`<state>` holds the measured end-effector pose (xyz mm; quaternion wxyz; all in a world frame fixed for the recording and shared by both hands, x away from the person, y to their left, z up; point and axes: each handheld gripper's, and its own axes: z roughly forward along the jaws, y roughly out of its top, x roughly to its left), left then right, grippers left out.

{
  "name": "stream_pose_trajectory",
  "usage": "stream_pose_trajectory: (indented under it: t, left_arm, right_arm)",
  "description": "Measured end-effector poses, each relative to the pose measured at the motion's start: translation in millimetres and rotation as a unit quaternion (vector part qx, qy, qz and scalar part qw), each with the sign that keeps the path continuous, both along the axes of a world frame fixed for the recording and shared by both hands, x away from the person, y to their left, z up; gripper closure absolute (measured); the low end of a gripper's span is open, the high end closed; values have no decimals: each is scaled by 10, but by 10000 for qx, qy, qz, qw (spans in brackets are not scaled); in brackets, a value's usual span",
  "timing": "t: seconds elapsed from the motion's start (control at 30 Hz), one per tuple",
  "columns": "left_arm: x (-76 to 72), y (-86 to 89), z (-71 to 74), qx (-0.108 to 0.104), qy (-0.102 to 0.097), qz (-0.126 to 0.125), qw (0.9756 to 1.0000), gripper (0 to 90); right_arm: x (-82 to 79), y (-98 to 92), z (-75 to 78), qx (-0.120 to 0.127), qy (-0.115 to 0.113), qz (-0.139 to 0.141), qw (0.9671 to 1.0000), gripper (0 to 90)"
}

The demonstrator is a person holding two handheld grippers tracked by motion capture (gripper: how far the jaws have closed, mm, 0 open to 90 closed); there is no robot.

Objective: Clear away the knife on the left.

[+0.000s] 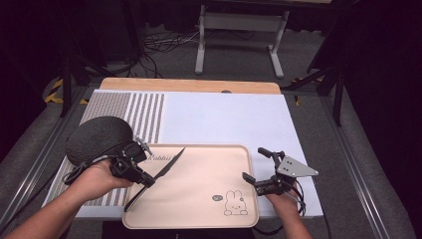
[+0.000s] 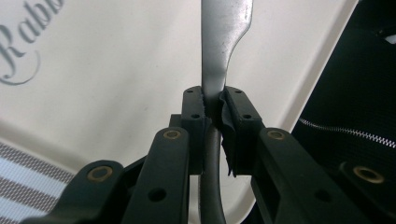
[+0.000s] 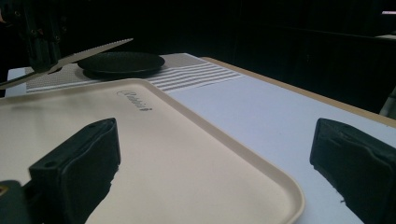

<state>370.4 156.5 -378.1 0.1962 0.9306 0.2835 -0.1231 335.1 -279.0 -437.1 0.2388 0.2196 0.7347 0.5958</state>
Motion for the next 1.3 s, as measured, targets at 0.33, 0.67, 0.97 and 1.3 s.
stream_pose_trajectory:
  t: [0.33, 0.67, 0.97, 1.3]
  left_arm:
    - [-6, -99, -131, -38, 154, -115, 9998, 800]
    - [3, -137, -250, -17, 198, 116, 9997, 800]
    - [-11, -168, -332, -27, 191, 191, 9996, 800]
    - [8, -183, -428, -61, 180, 361, 9992, 799]
  right_arm:
    - [-1, 0, -1, -7, 8, 9, 10000, 26]
    - [1, 3, -3, -6, 20, 25, 10000, 26]
    - [0, -3, -3, 16, 23, 33, 10000, 26]
    - [2, -9, -1, 32, 22, 34, 10000, 26]
